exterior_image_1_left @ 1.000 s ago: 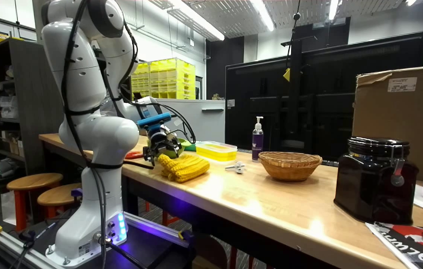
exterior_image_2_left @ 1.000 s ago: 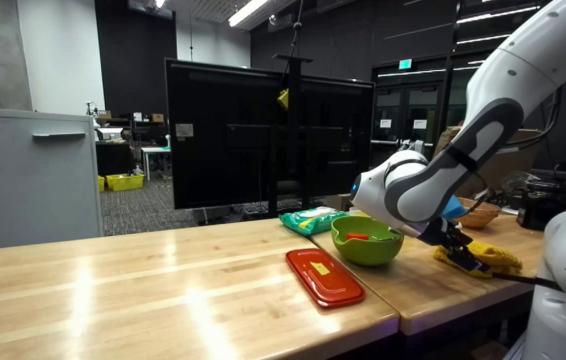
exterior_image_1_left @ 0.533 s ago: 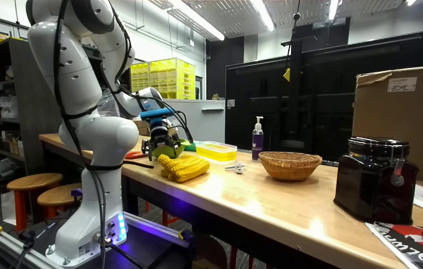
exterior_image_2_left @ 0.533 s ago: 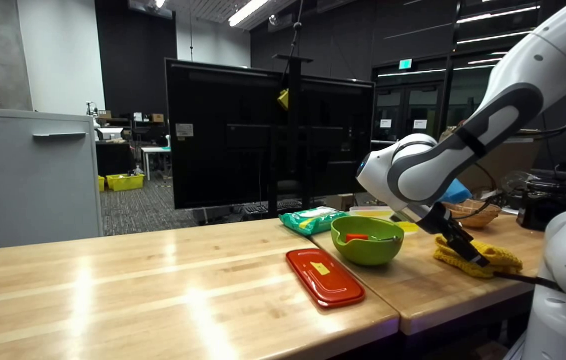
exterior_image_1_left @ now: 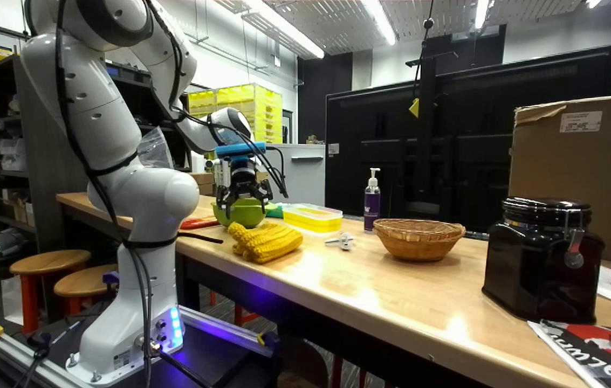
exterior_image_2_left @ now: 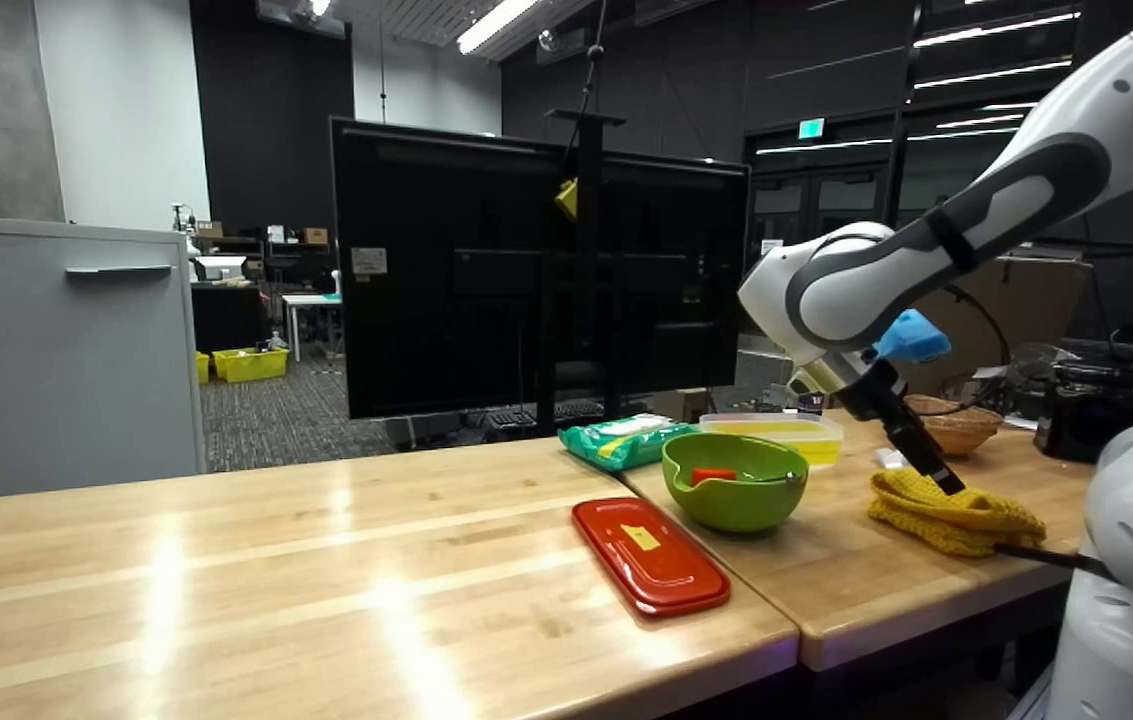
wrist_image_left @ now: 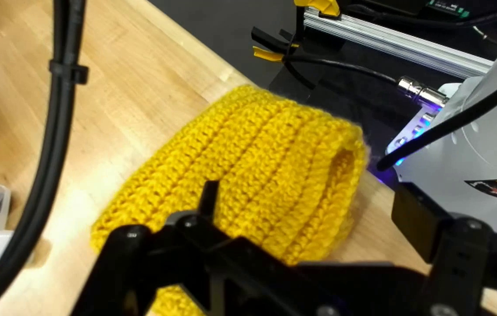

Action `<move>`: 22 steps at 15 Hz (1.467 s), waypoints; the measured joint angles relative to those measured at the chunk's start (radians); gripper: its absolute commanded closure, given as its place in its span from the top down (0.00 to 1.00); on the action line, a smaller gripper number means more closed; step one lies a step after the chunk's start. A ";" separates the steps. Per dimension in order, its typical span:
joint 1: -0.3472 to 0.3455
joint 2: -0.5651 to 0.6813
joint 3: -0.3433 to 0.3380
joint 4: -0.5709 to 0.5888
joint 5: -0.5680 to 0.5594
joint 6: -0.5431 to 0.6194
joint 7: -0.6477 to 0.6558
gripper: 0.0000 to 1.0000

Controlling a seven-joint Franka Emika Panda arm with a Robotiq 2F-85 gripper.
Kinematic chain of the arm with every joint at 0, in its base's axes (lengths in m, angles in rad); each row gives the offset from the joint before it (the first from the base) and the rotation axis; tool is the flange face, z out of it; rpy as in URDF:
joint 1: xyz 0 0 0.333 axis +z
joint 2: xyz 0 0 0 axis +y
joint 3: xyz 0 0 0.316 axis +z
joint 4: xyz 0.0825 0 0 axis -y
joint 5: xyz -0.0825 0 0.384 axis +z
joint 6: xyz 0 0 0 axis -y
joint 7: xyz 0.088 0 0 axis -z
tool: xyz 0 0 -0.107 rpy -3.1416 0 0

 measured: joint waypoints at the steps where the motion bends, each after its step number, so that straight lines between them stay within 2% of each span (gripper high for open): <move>1: -0.009 -0.009 -0.018 0.017 0.001 0.000 -0.022 1.00; 12: -0.101 -0.050 -0.244 0.259 0.142 0.007 -0.291 1.00; 16: -0.129 -0.049 -0.281 0.330 0.204 0.041 -0.310 1.00; 22: -0.163 -0.028 -0.297 0.419 0.245 0.146 -0.293 1.00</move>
